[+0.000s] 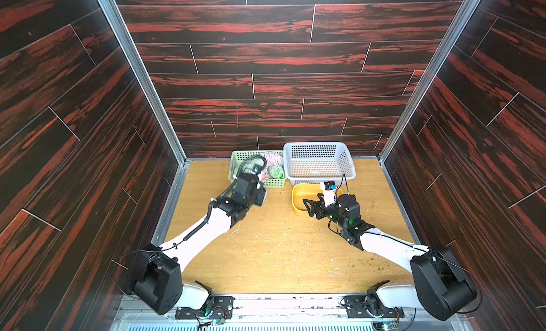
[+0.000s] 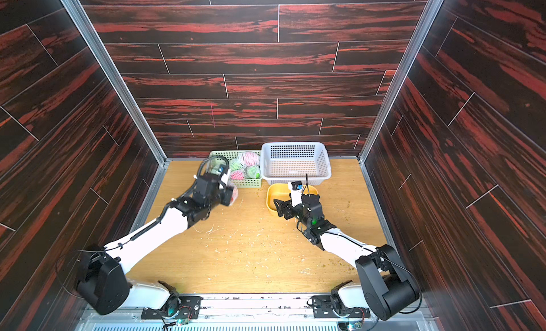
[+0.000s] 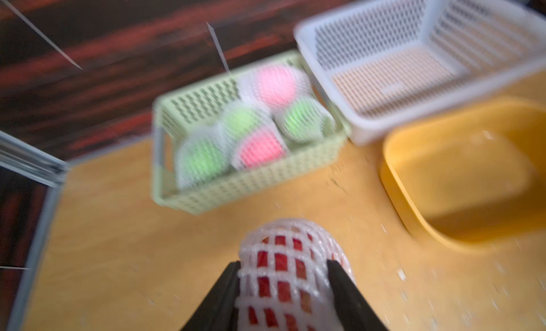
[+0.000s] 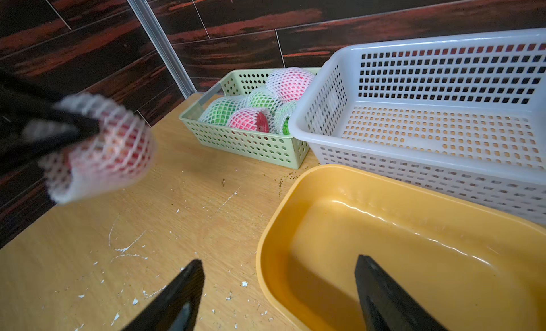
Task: Remove foam nets from apples
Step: Place the apple at the center of the board.
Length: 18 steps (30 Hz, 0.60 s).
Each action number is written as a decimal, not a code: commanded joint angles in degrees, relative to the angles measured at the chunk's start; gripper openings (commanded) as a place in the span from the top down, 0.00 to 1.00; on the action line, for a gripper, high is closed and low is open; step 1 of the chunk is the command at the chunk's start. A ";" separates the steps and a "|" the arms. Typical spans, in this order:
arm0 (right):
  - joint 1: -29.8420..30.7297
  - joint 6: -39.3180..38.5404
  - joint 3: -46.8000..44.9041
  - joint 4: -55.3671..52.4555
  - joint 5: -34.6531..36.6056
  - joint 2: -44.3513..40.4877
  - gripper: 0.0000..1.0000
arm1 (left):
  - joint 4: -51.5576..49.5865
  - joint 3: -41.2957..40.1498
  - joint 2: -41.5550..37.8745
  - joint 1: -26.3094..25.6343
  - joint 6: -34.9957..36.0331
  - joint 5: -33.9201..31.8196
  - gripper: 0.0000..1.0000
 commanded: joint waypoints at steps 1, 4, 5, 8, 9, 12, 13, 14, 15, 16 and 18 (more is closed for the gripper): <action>0.29 -0.01 0.80 -1.64 0.17 -2.87 0.16 | 8.97 -9.50 -2.62 -4.09 -2.95 4.00 0.51; 0.31 1.55 0.57 -2.71 -1.52 -3.27 0.16 | 18.61 -16.81 -2.18 -7.61 -3.93 3.21 0.51; 0.29 2.00 0.37 -2.79 -2.12 -3.31 0.16 | 21.80 -18.89 -1.39 -8.33 -3.80 3.46 0.51; 0.29 2.88 -0.50 -2.73 -2.84 -3.30 0.16 | 29.87 -22.39 2.22 -9.87 -3.42 4.94 0.52; 0.29 2.90 -0.60 -3.07 -2.88 -3.18 0.16 | 31.23 -22.92 3.07 -10.06 -3.58 5.63 0.53; 0.42 3.19 -0.25 -5.59 -3.49 -3.76 0.16 | 33.91 -24.94 3.44 -10.25 -4.73 8.06 0.50; 0.55 3.22 -0.31 -6.30 -3.80 -4.08 0.16 | 33.47 -25.58 2.28 -10.41 -5.08 7.78 0.47; 0.64 3.23 -0.34 -6.72 -4.32 -4.48 0.16 | 33.11 -26.35 0.52 -10.42 -5.10 7.82 0.44; 0.76 3.13 -0.36 -6.98 -5.03 -4.70 0.16 | 32.44 -27.10 -1.36 -10.42 -4.86 7.75 0.41; 0.81 3.00 -0.17 -7.48 -5.71 -4.79 0.16 | 30.93 -27.69 -3.87 -10.39 -4.75 7.05 0.39; 1.03 3.04 0.47 -8.34 -7.13 -4.58 0.16 | 27.40 -27.88 -8.53 -10.39 -3.68 6.00 0.32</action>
